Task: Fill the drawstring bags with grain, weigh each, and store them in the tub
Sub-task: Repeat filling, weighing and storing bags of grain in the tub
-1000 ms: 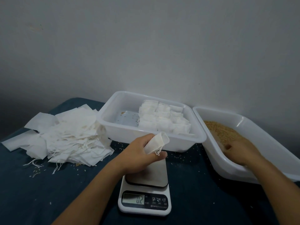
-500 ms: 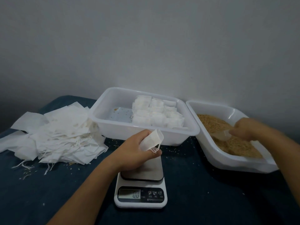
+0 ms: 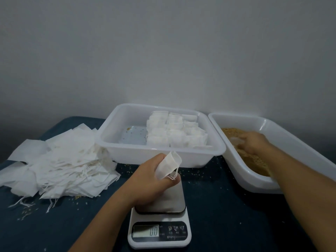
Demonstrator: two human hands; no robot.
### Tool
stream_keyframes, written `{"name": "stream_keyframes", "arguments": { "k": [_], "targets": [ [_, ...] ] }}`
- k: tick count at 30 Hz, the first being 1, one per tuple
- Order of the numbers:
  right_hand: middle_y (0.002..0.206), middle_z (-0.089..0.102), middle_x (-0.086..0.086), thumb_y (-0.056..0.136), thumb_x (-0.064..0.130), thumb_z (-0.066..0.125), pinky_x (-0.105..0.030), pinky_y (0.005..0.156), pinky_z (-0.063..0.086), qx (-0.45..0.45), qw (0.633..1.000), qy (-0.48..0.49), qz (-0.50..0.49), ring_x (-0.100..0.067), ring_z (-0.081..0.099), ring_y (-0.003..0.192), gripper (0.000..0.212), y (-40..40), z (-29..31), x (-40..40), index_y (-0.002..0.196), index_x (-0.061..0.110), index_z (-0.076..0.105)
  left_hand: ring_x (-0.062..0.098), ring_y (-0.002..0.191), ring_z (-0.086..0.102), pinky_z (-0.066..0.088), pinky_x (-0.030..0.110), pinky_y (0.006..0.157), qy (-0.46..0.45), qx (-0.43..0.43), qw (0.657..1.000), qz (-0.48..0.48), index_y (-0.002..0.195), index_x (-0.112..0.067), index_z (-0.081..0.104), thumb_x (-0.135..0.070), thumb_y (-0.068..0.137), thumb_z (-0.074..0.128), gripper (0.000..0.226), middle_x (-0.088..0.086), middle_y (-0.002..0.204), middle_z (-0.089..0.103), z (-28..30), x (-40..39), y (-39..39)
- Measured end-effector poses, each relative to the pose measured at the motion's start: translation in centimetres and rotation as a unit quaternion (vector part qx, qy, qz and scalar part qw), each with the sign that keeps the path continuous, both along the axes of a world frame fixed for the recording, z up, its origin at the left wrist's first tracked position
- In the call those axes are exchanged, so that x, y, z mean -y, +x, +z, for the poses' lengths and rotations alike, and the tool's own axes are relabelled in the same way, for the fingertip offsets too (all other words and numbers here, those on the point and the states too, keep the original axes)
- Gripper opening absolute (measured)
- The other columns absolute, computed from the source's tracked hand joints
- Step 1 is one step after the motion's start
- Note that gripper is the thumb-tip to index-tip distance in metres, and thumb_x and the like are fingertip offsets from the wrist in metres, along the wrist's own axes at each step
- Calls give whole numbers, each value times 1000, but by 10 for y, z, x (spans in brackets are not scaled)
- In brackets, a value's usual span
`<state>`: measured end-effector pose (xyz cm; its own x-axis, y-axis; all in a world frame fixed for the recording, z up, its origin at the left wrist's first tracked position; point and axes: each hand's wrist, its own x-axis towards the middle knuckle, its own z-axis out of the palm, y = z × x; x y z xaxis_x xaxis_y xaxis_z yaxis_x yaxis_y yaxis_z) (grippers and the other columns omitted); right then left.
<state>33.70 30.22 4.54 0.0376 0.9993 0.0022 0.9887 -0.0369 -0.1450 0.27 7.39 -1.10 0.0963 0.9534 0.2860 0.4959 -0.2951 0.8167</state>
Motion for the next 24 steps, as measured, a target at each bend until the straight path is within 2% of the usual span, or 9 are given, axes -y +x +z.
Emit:
{"name": "stream_keyframes", "arguments": {
  "k": [2,4,7,10,13,14,17,21,24],
  "targets": [
    [135,68,-9,98,28,74,-36,93,49,-50,999,-2,-15,-28,64,112,47,-6,-7,-6,142,16,65,1,67,51,40,14,61,3,7,1000,-3,82,-42,52,-61,83,69,25,-16,80,59,-2,-1,0],
    [123,69,-11,100,26,72,-34,84,45,-95,995,-9,-23,-24,60,93,42,-7,-11,-9,138,12,66,0,67,51,40,13,62,5,11,1000,-6,82,-43,53,-60,84,70,25,-17,80,60,-3,-1,1],
    [126,66,-15,103,28,66,-35,83,46,-142,989,-24,-31,-22,55,90,37,-4,-13,-9,135,8,65,1,67,51,40,13,62,12,8,1000,-5,83,-41,53,-57,87,71,24,-16,80,59,-3,-2,2],
    [99,65,-11,105,35,60,-34,69,46,-201,978,-13,-53,-23,54,75,39,3,-13,-10,130,5,66,1,68,50,41,14,63,16,26,1000,2,87,-33,55,-54,88,71,26,-12,81,59,-4,-2,1],
    [109,66,-14,105,38,59,-41,82,51,-269,959,12,-91,-32,60,88,47,6,-9,-3,140,6,60,1,70,51,42,14,65,10,36,999,13,89,-31,55,-49,86,71,25,-12,82,59,-1,-1,1],
    [104,67,-12,105,38,60,-44,83,53,-283,954,18,-96,-35,63,89,49,6,-8,1,142,7,59,0,70,51,42,14,66,9,40,999,16,89,-31,56,-47,86,72,23,-12,82,60,0,-1,2],
    [86,67,-8,104,40,60,-38,68,50,-314,944,39,-98,-31,62,74,45,5,-1,22,138,10,63,1,71,55,44,15,67,9,50,998,27,88,-32,57,-40,87,75,19,-10,84,63,1,0,2],
    [91,65,-1,107,42,54,-35,66,45,-321,940,102,-50,-20,60,78,40,-1,5,60,134,15,64,12,79,63,47,19,70,4,62,997,47,90,-31,59,-50,80,72,25,-2,92,67,2,-1,1],
    [86,68,-7,106,44,54,-33,57,47,-355,925,139,6,-21,58,68,25,-8,10,92,114,24,67,17,84,65,50,27,75,-6,72,995,66,90,-29,60,-49,80,73,26,-1,93,68,1,-2,-1]
  ]
}}
